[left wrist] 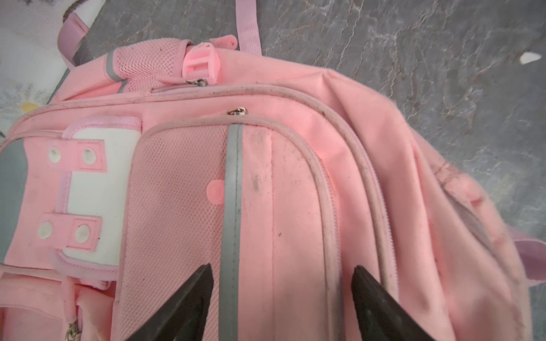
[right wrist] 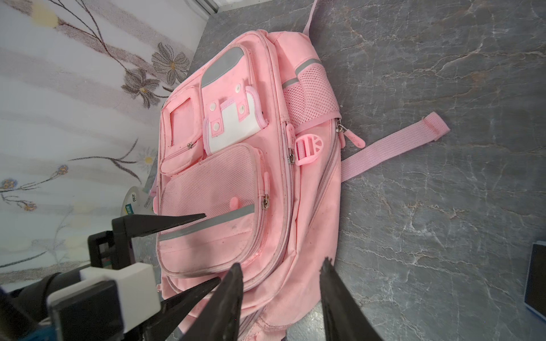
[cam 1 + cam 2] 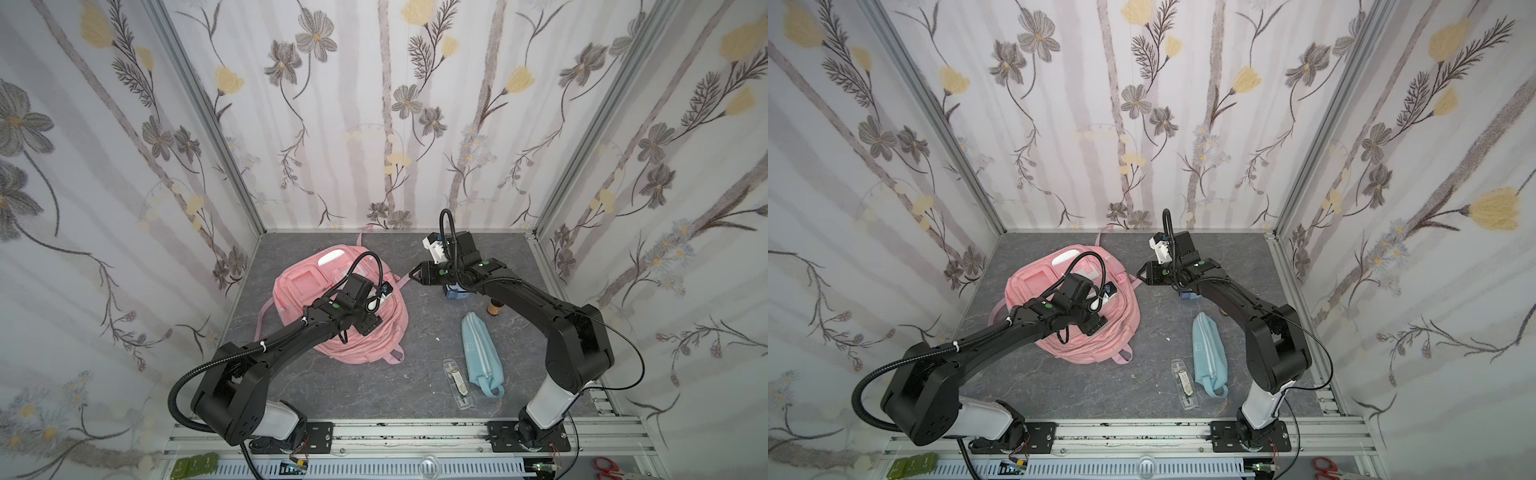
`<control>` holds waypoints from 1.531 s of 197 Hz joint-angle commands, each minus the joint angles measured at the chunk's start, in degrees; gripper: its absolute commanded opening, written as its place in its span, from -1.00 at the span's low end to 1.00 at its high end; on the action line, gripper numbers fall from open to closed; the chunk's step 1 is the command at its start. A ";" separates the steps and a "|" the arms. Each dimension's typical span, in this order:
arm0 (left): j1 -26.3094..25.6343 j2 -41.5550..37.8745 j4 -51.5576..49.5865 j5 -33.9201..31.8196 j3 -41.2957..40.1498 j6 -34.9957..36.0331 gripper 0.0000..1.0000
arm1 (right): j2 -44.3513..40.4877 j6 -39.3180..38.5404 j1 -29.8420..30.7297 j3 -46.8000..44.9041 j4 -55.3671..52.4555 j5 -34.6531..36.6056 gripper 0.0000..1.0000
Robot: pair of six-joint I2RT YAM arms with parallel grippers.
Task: Pack books, pencil case, and school supplies into a backpack
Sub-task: Unzip the student bag at the center of the table.
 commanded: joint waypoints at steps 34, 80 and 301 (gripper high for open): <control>0.01 1.47 4.12 -4.85 -0.63 3.00 -0.02 | -0.95 3.23 0.77 0.20 2.63 2.20 -0.17; 0.20 -5.97 6.68 -6.79 -2.59 2.91 -1.00 | -0.70 1.77 2.91 3.02 1.53 2.89 -0.20; 5.96 -48.47 2.95 8.39 -20.80 9.03 -1.00 | 19.74 -77.78 5.63 21.69 -22.03 -13.16 0.02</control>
